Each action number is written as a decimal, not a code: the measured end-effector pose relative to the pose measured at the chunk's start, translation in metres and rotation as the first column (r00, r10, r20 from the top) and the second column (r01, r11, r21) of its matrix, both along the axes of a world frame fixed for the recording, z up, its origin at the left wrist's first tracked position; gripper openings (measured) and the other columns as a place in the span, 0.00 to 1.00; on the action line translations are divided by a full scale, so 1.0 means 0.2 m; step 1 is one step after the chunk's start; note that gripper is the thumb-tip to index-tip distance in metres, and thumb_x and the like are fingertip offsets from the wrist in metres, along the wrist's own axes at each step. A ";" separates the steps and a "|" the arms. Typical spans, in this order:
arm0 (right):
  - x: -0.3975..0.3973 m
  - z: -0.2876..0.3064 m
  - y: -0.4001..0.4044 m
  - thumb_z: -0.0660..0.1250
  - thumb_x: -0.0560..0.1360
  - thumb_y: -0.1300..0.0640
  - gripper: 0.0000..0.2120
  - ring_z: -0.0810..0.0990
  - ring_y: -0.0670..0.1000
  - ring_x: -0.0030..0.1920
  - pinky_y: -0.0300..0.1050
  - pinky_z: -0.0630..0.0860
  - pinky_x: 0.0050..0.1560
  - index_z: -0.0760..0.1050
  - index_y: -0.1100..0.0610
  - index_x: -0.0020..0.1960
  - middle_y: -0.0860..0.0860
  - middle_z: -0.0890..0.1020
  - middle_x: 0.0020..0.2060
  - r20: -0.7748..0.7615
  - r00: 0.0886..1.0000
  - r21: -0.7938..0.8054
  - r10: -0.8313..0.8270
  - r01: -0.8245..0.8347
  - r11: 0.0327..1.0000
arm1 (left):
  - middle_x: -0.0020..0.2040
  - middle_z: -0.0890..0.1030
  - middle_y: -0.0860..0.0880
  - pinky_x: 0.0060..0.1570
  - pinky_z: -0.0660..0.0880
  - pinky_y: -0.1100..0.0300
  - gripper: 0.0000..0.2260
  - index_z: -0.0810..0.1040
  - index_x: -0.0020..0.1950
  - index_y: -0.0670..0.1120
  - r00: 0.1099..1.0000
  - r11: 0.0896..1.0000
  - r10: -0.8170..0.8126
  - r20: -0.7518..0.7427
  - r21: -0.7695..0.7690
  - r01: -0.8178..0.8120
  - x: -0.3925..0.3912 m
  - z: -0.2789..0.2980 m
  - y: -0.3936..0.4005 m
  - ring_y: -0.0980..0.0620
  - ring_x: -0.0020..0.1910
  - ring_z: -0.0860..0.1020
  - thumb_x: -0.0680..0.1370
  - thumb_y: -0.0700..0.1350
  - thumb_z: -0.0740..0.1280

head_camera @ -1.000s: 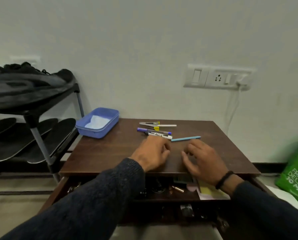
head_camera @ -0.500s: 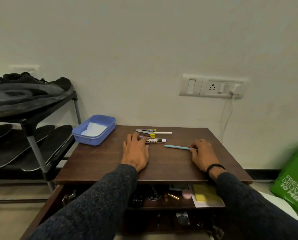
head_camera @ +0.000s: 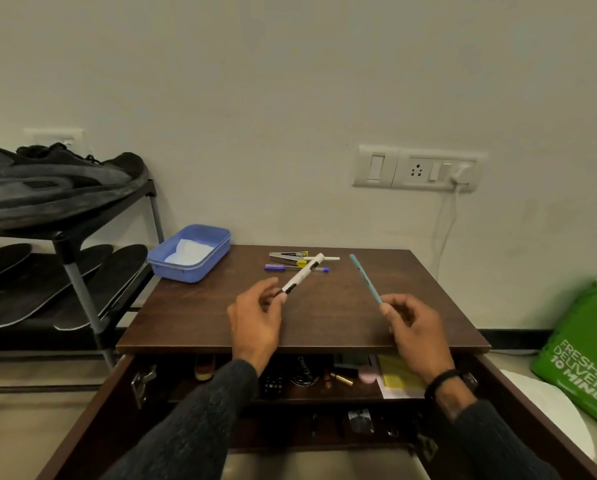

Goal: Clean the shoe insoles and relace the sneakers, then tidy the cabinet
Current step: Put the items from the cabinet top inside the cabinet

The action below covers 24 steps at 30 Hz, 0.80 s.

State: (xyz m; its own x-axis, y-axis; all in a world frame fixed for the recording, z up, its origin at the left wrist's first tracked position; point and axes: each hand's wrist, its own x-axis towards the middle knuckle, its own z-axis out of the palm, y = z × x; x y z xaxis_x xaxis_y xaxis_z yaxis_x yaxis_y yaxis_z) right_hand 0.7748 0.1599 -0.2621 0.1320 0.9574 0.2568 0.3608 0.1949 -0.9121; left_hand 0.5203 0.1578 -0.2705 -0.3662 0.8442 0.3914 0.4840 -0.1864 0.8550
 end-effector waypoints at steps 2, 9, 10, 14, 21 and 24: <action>-0.05 0.00 -0.12 0.70 0.77 0.56 0.07 0.80 0.45 0.43 0.42 0.80 0.44 0.81 0.49 0.54 0.48 0.84 0.48 -0.165 0.979 -0.033 0.121 -0.128 0.991 | 0.52 0.85 0.55 0.57 0.79 0.61 0.15 0.82 0.63 0.50 0.952 0.997 -0.060 0.302 -0.034 0.073 0.03 0.02 -0.21 0.60 0.53 0.83 0.76 0.42 0.74; -0.19 -0.20 -0.34 0.70 0.76 0.57 0.10 0.74 0.53 0.39 0.46 0.76 0.44 0.81 0.59 0.56 0.54 0.83 0.46 -0.412 0.792 -0.083 0.450 -0.524 0.847 | 0.48 0.86 0.37 0.39 0.83 0.61 0.12 0.81 0.56 0.37 0.161 0.961 0.105 0.981 -0.141 0.238 0.17 -0.23 -0.75 0.48 0.40 0.86 0.73 0.32 0.69; -0.21 -0.25 -0.33 0.70 0.77 0.58 0.10 0.73 0.52 0.38 0.45 0.75 0.43 0.81 0.61 0.56 0.54 0.83 0.46 -0.393 0.784 -0.109 0.480 -0.558 0.822 | 0.48 0.86 0.37 0.38 0.83 0.61 0.13 0.80 0.57 0.36 0.084 0.954 0.141 0.986 -0.158 0.253 0.19 -0.29 -0.78 0.48 0.39 0.86 0.73 0.32 0.68; -0.20 -0.53 -0.33 0.70 0.78 0.59 0.10 0.78 0.46 0.43 0.41 0.75 0.43 0.79 0.63 0.57 0.52 0.84 0.47 -0.347 0.762 -0.311 0.547 -0.644 0.699 | 0.48 0.85 0.36 0.40 0.83 0.59 0.11 0.79 0.59 0.33 0.008 0.912 0.280 0.960 -0.268 0.310 0.27 -0.52 -0.84 0.47 0.38 0.86 0.76 0.31 0.68; -0.17 -1.06 -0.41 0.72 0.76 0.55 0.06 0.79 0.45 0.46 0.42 0.77 0.47 0.83 0.54 0.52 0.48 0.84 0.45 -0.285 0.844 -0.625 0.454 -0.523 0.580 | 0.45 0.85 0.36 0.55 0.78 0.51 0.08 0.80 0.56 0.33 0.137 0.803 0.527 0.839 -0.545 0.240 0.29 -0.94 -0.89 0.41 0.46 0.81 0.77 0.30 0.68; -0.19 -1.22 -0.42 0.72 0.76 0.61 0.03 0.78 0.48 0.41 0.44 0.76 0.41 0.84 0.59 0.48 0.50 0.84 0.40 -0.232 0.932 -0.656 0.279 -0.362 0.663 | 0.49 0.84 0.35 0.45 0.79 0.54 0.06 0.83 0.50 0.36 0.211 0.731 0.651 0.729 -0.677 0.086 0.29 -1.09 -0.83 0.40 0.46 0.81 0.74 0.30 0.72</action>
State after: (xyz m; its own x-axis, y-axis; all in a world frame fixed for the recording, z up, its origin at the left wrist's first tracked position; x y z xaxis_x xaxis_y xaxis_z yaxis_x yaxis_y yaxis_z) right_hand 0.7359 0.0761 -0.5053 -0.2308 0.8500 -0.4736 0.2927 -0.4036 -0.8669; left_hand 0.5790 -0.0079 -0.4890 -0.3858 0.4589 -0.8003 -0.7464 0.3546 0.5632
